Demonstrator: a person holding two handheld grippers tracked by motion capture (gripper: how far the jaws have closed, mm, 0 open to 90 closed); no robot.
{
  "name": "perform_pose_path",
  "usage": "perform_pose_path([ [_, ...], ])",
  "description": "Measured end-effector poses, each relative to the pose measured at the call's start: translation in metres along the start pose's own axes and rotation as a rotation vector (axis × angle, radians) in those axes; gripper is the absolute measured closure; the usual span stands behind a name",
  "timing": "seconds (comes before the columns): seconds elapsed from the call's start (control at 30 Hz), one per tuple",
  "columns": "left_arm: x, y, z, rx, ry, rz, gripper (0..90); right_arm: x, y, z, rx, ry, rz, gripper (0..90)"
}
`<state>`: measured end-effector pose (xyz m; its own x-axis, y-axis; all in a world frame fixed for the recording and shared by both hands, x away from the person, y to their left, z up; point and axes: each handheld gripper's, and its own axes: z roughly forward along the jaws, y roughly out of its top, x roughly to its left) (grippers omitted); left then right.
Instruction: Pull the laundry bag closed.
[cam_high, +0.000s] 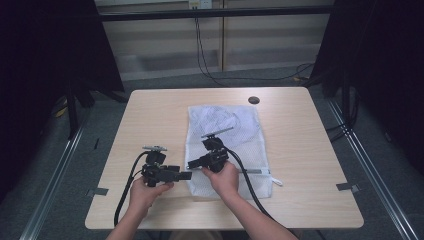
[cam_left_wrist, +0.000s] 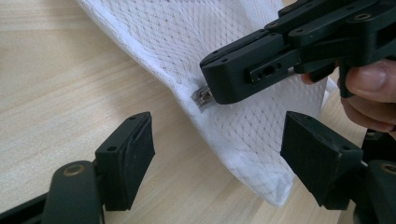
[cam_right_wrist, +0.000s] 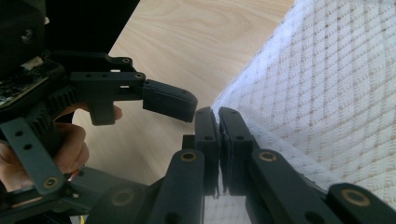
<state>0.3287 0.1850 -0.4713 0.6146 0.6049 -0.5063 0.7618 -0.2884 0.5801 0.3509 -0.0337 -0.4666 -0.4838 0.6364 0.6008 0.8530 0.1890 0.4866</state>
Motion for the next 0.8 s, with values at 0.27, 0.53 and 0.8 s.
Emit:
perform_pose_path([
  [0.27,0.0002,0.0026,0.0041,-0.021,-0.005,-0.033,28.0,0.0007,0.0008,-0.0041,-0.011,0.005,0.007,87.0],
  [0.53,0.0001,0.0024,0.0036,-0.012,0.003,-0.035,28.6,0.0018,0.0001,-0.0043,-0.016,0.008,-0.001,87.0],
  [0.8,-0.0022,0.0038,0.0111,0.007,-0.016,-0.039,33.5,0.0023,0.0009,-0.0074,-0.028,0.004,-0.004,87.0],
])
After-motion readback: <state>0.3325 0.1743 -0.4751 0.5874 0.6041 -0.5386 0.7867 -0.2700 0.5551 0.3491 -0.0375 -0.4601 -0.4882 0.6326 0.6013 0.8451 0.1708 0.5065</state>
